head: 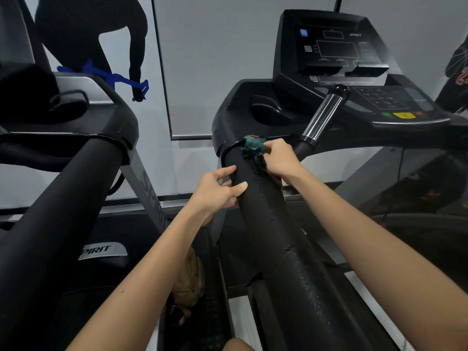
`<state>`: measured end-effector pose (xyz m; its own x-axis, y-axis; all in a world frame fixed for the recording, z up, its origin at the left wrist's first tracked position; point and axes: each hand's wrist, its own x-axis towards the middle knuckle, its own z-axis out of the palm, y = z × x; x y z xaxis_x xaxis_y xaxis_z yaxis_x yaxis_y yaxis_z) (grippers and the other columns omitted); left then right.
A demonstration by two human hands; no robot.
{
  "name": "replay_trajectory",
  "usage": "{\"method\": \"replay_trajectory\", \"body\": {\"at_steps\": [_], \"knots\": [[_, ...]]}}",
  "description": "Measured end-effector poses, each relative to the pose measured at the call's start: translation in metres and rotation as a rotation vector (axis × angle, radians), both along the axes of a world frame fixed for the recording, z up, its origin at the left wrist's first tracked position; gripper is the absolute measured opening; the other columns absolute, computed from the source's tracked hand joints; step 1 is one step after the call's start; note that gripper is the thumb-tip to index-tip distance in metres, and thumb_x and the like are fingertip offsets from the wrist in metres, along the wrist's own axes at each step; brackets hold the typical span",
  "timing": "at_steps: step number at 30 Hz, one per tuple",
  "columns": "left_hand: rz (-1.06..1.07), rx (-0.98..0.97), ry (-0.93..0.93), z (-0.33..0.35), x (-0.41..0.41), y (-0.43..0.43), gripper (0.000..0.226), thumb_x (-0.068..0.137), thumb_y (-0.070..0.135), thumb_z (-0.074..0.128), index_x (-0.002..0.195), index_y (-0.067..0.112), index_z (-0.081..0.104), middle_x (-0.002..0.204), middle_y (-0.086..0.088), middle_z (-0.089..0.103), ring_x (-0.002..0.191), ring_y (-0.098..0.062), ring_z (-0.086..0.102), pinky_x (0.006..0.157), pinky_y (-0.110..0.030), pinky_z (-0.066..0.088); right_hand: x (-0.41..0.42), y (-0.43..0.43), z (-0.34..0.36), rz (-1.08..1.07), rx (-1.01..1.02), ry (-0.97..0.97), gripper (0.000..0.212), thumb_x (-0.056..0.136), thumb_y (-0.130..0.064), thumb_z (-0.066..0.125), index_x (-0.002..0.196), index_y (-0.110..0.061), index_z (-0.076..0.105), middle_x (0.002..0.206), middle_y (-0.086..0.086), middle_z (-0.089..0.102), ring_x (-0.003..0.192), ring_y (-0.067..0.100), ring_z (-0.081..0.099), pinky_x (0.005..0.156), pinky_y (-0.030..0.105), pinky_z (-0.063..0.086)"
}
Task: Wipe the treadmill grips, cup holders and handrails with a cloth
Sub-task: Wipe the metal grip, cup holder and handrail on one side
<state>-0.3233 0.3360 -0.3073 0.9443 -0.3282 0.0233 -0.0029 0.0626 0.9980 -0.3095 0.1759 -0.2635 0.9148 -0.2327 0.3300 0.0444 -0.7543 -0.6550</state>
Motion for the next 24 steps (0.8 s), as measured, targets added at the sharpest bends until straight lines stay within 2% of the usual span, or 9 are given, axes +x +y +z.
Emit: {"method": "replay_trajectory", "body": {"at_steps": [3,4,7,11,13,15,18,21,24], "knots": [[-0.010,0.001,0.003,-0.001,0.002,0.000,0.060,0.082,0.006,0.068,0.136,0.014,0.044,0.136,-0.007,0.049,0.128,-0.019,0.045,0.088,-0.039,0.054,-0.026,-0.005,-0.005,0.064,0.071,0.059,0.023,0.092,-0.005,0.044,0.075,-0.006,0.060,0.073,0.007,0.058,0.069,0.016,0.052,0.058,0.026,0.039],[-0.008,0.008,-0.001,-0.002,0.003,0.000,0.060,0.081,0.007,0.068,0.136,0.014,0.044,0.137,-0.007,0.049,0.128,-0.019,0.046,0.088,-0.039,0.054,-0.040,-0.007,-0.009,0.101,0.149,0.081,0.023,0.092,-0.006,0.046,0.074,-0.006,0.059,0.071,0.007,0.057,0.067,0.015,0.050,0.057,0.025,0.040],[-0.006,0.016,-0.004,-0.005,0.005,0.000,0.060,0.081,0.008,0.069,0.135,0.016,0.046,0.138,-0.005,0.049,0.127,-0.019,0.047,0.089,-0.041,0.054,-0.085,-0.011,-0.028,0.203,0.424,0.171,0.018,0.093,-0.007,0.050,0.089,0.001,0.065,0.075,0.006,0.065,0.071,0.015,0.060,0.057,0.017,0.047],[0.000,0.002,-0.002,-0.006,0.007,-0.001,0.059,0.081,0.007,0.069,0.135,0.015,0.045,0.138,-0.005,0.048,0.127,-0.019,0.046,0.090,-0.041,0.053,-0.115,-0.010,-0.036,0.297,0.674,0.094,0.017,0.089,-0.008,0.057,0.096,-0.014,0.071,0.087,0.002,0.072,0.082,0.015,0.065,0.075,0.029,0.053],[-0.005,-0.018,0.015,-0.007,0.005,0.000,0.060,0.081,0.007,0.068,0.136,0.014,0.044,0.136,-0.008,0.050,0.127,-0.019,0.047,0.088,-0.038,0.055,-0.110,-0.013,-0.028,0.356,0.565,0.014,0.024,0.090,-0.005,0.055,0.102,-0.020,0.069,0.100,-0.002,0.069,0.093,0.009,0.063,0.084,0.024,0.049],[-0.027,-0.043,0.030,-0.008,0.005,-0.001,0.059,0.081,0.005,0.067,0.135,0.014,0.045,0.135,-0.012,0.051,0.127,-0.021,0.048,0.082,-0.034,0.056,-0.095,-0.013,-0.014,0.410,0.283,0.003,0.026,0.091,-0.005,0.053,0.110,-0.019,0.064,0.115,-0.006,0.060,0.105,0.005,0.056,0.092,0.010,0.040],[-0.049,-0.074,0.035,-0.007,0.004,-0.001,0.052,0.083,0.000,0.064,0.131,0.013,0.048,0.131,-0.013,0.055,0.122,-0.021,0.052,0.076,-0.031,0.058,-0.061,-0.005,0.010,0.414,-0.032,0.067,0.032,0.091,-0.015,0.056,0.123,-0.012,0.057,0.125,-0.004,0.049,0.114,0.007,0.048,0.081,-0.004,0.032],[-0.073,-0.086,0.033,-0.004,0.001,-0.001,0.043,0.085,0.001,0.062,0.126,0.011,0.053,0.126,-0.011,0.059,0.113,-0.017,0.059,0.081,-0.032,0.057,-0.047,0.008,0.026,0.471,-0.001,0.127,0.037,0.093,-0.013,0.054,0.128,-0.002,0.051,0.119,0.003,0.054,0.089,0.005,0.054,0.068,0.000,0.039],[-0.073,-0.086,0.036,-0.003,0.001,-0.001,0.040,0.084,0.001,0.062,0.121,0.015,0.054,0.128,-0.010,0.058,0.116,-0.017,0.057,0.075,-0.028,0.058,-0.045,0.005,0.023,0.446,-0.026,0.066,0.027,0.089,-0.015,0.060,0.113,-0.005,0.063,0.114,0.016,0.057,0.097,0.021,0.056,0.074,0.017,0.045]]}}
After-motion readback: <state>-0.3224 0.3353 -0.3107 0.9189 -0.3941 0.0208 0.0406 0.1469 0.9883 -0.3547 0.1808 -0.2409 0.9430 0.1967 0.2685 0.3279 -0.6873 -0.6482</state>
